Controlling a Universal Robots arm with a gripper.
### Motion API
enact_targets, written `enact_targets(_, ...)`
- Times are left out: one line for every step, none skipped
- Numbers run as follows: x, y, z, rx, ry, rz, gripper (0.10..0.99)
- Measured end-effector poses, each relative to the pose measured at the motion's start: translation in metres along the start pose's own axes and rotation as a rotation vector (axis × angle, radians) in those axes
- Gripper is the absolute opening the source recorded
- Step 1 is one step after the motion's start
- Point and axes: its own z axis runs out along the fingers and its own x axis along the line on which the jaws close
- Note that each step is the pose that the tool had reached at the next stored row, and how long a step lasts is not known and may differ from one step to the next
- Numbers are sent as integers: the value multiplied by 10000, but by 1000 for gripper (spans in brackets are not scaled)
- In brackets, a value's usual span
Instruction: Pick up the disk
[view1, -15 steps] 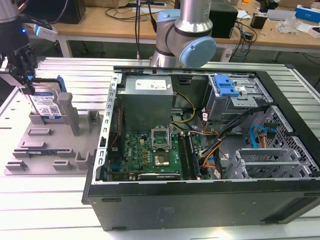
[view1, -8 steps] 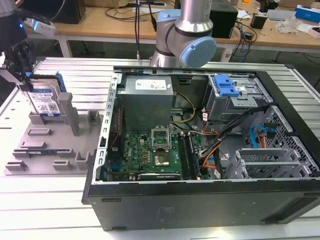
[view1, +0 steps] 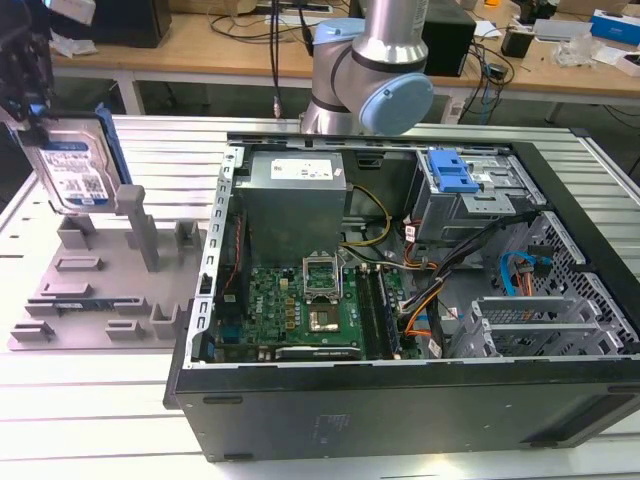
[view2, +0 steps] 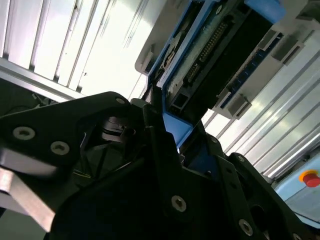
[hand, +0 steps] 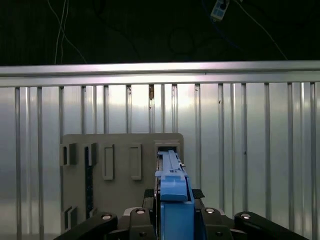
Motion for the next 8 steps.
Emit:
enact_targets(2, 1, -49, 0, -1, 0, 365)
enact_targets(8, 3, -154, 0, -2, 0, 365)
enact_targets(12, 5, -238, 1, -5, 0, 365)
enact_targets(15, 7, -305, -1, -6, 0, 365)
enact_targets(18, 8, -352, 0, -7, 0, 365)
enact_targets(22, 9, -423, 0, -8, 0, 365)
enact_targets(24, 10, -465, 0, -9, 0, 365)
enact_targets(28, 11, -541, 0, -11, 0, 365)
